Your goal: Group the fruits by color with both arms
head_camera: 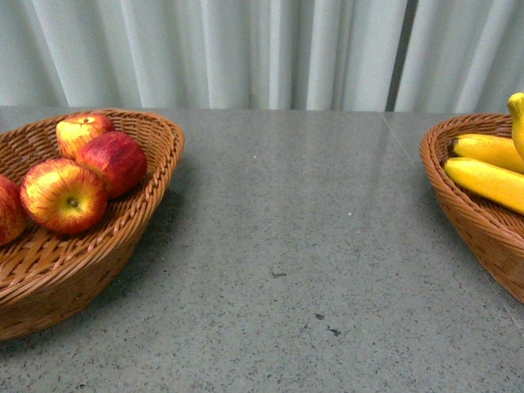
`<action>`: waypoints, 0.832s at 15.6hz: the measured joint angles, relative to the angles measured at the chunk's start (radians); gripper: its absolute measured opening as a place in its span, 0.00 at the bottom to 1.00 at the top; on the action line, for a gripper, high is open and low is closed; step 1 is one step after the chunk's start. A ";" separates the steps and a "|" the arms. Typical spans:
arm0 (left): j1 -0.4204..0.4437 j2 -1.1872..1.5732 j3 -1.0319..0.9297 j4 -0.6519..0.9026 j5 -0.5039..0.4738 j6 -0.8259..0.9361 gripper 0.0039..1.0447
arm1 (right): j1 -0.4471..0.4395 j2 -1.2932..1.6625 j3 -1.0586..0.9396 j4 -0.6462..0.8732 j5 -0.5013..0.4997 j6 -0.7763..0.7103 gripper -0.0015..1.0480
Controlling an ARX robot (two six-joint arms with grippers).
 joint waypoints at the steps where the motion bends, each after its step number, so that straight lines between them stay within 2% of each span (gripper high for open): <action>1: 0.000 0.000 0.000 0.000 0.000 0.000 0.94 | -0.003 -0.045 -0.016 0.035 -0.030 0.035 0.88; 2: 0.000 0.000 0.000 0.000 0.000 0.000 0.94 | -0.008 -0.098 -0.040 0.078 -0.067 0.079 0.96; 3: 0.000 0.000 0.000 0.000 0.000 0.000 0.94 | -0.014 -0.163 -0.073 0.122 -0.095 0.128 0.93; 7: 0.000 0.000 0.000 0.000 0.000 0.000 0.94 | -0.062 -0.491 -0.298 0.148 -0.194 0.275 0.94; 8: 0.000 0.000 0.000 0.000 0.000 0.000 0.94 | -0.032 -0.600 -0.398 0.286 -0.022 0.256 0.83; 9: 0.000 0.000 0.000 0.000 0.000 0.000 0.94 | -0.021 -0.748 -0.491 0.273 0.116 0.222 0.71; 10: 0.000 0.000 0.000 0.000 0.000 0.000 0.94 | -0.023 -0.867 -0.565 0.214 0.175 0.205 0.61; 11: 0.000 0.000 0.000 0.000 0.000 0.000 0.94 | -0.054 -0.987 -0.634 0.148 0.170 0.197 0.49; 13: 0.000 0.000 0.000 0.000 0.000 0.000 0.94 | -0.071 -1.049 -0.671 0.125 0.156 0.195 0.42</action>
